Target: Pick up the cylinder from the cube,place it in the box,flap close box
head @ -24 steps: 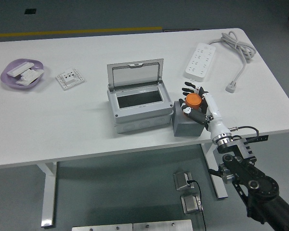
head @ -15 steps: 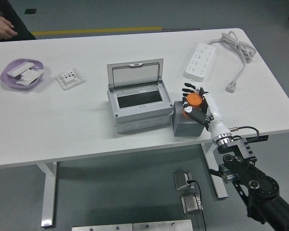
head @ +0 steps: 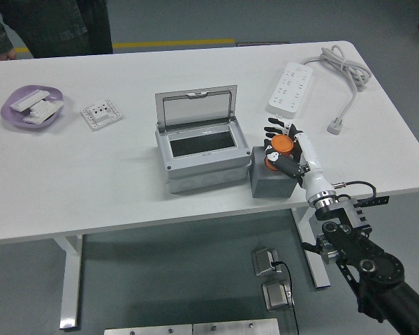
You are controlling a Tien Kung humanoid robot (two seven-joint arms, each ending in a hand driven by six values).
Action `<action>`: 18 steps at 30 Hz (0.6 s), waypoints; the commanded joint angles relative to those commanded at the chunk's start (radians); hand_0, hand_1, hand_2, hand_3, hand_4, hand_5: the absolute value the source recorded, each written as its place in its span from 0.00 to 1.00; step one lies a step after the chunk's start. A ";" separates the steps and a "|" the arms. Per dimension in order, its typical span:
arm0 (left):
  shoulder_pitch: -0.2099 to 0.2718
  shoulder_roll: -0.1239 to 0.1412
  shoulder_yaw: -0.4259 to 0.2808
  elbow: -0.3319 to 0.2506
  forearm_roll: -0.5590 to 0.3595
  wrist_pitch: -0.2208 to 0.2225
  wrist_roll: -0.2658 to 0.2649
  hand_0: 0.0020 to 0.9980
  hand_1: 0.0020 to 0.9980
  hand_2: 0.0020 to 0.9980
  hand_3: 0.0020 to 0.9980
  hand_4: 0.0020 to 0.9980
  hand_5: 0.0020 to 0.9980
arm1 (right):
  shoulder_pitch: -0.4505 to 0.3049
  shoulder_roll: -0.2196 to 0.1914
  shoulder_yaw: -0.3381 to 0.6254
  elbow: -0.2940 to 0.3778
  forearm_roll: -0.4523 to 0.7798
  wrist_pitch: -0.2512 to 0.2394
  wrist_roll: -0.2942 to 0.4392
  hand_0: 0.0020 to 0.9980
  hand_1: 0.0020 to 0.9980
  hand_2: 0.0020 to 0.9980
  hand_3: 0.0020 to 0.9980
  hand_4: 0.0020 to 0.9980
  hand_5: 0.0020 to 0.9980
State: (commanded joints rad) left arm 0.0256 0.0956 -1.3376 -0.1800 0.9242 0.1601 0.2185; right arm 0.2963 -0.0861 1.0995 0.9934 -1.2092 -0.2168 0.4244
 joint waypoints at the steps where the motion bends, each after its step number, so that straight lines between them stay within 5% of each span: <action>1: 0.000 0.000 0.000 0.000 0.000 -0.001 -0.001 0.63 0.46 0.51 0.61 0.58 0.13 | 0.004 -0.001 0.000 0.001 -0.002 -0.002 -0.002 0.71 0.71 0.71 0.77 0.18 0.00; 2: 0.000 0.000 0.000 0.000 -0.001 -0.001 -0.001 0.63 0.46 0.51 0.61 0.58 0.13 | 0.007 -0.003 0.001 0.002 -0.003 -0.004 -0.003 0.68 0.67 0.68 0.75 0.00 0.00; 7: 0.000 0.000 -0.001 0.000 0.000 -0.002 -0.003 0.63 0.46 0.51 0.61 0.58 0.13 | 0.027 -0.010 0.004 0.002 -0.008 -0.007 -0.007 0.68 0.67 0.68 0.75 0.00 0.00; 8: 0.000 0.000 -0.001 0.000 0.000 -0.002 -0.004 0.63 0.47 0.51 0.61 0.58 0.13 | 0.029 -0.010 0.005 0.002 -0.008 -0.007 -0.007 0.57 0.60 0.65 0.71 0.00 0.00; 18: 0.002 0.001 -0.001 0.000 0.003 -0.003 -0.002 0.63 0.48 0.51 0.61 0.58 0.13 | 0.031 -0.012 -0.003 -0.005 0.001 0.007 -0.006 0.55 0.58 0.64 0.69 0.00 0.00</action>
State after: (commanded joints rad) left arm 0.0272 0.0961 -1.3383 -0.1800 0.9270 0.1574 0.2166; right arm 0.3274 -0.0977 1.0965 0.9881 -1.2085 -0.2096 0.4185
